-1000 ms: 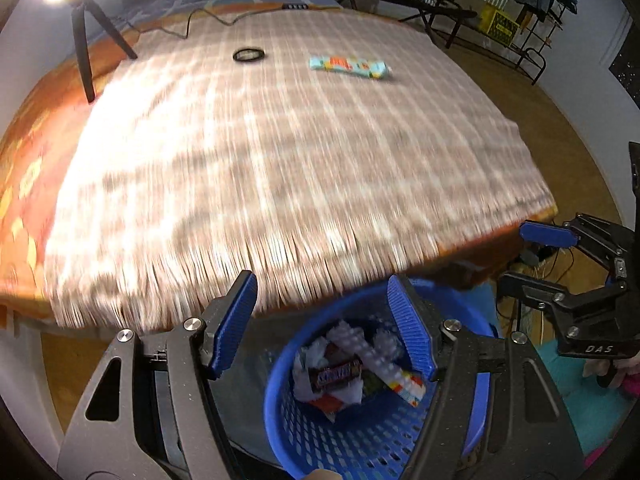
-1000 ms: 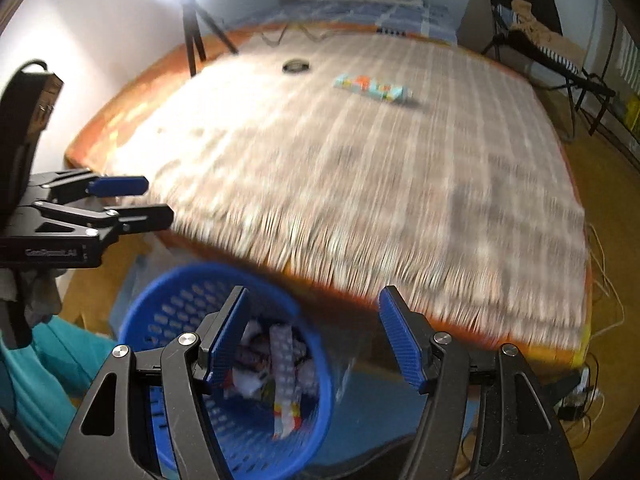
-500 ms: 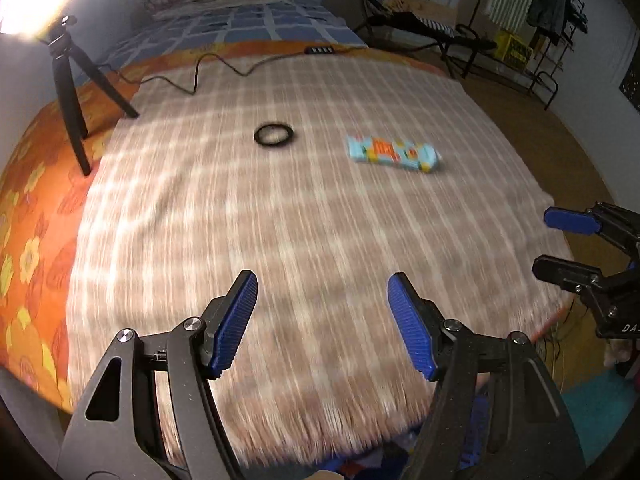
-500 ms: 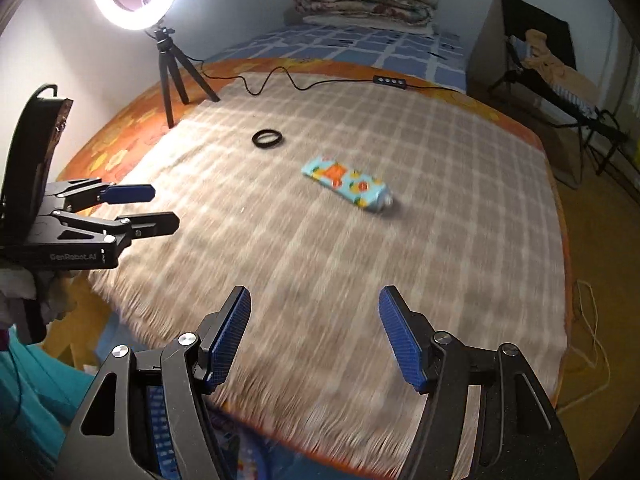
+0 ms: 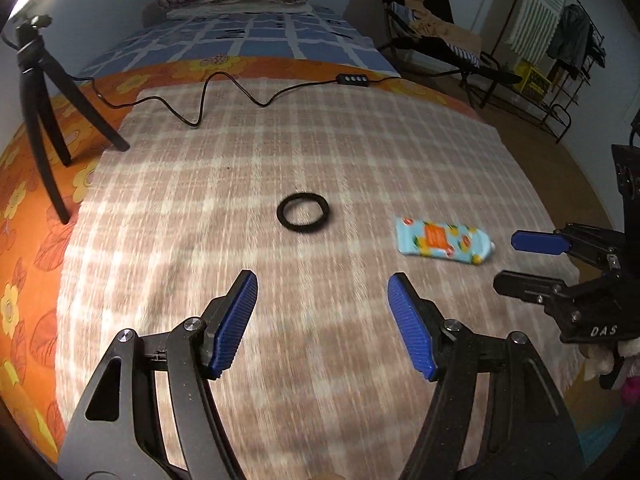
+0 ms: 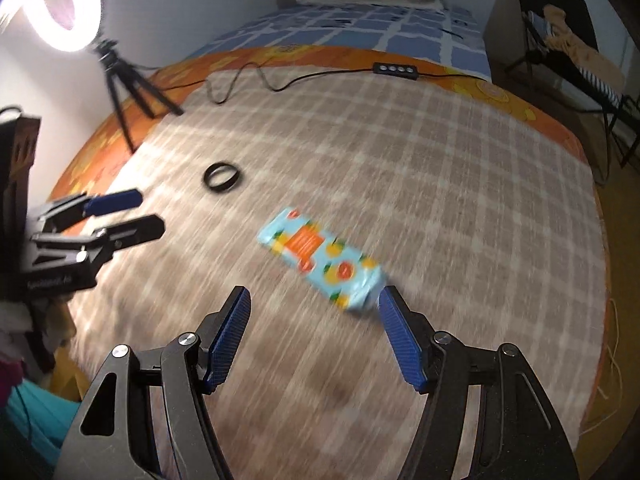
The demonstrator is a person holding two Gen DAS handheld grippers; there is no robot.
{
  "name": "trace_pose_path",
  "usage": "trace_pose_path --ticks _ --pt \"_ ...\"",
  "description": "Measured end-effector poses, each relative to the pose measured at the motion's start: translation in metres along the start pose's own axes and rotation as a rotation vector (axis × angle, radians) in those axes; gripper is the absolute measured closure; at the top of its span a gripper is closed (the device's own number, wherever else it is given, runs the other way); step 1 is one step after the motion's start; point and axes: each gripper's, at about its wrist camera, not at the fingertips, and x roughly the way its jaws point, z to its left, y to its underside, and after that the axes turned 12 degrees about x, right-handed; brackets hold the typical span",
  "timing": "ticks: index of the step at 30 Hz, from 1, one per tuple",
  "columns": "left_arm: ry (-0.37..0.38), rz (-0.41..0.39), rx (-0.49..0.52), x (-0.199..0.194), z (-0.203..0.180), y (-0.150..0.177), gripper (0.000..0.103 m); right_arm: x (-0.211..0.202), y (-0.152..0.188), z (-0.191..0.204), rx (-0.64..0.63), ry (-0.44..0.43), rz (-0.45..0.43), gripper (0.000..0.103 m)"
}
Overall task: Collect trash
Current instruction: 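Grasp the orange-print lotion tube with the right tool while the left tool grasps the black hair tie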
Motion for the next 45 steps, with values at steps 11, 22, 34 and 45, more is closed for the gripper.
trace_pose_path --ticks 11,22,34,45 --pt "-0.015 0.011 0.035 0.041 0.008 -0.022 0.033 0.038 -0.025 -0.011 0.032 -0.052 0.065 0.037" --pt "-0.041 0.029 0.045 0.068 0.015 -0.028 0.044 0.044 -0.001 0.008 -0.107 0.008 0.104 0.037" --pt "-0.078 0.023 0.123 0.066 0.002 -0.028 0.092 0.044 0.007 0.025 -0.16 0.098 0.037 0.069" --pt "-0.072 -0.014 0.107 0.031 -0.005 -0.016 0.094 0.023 0.02 0.023 -0.107 0.088 0.005 0.069"
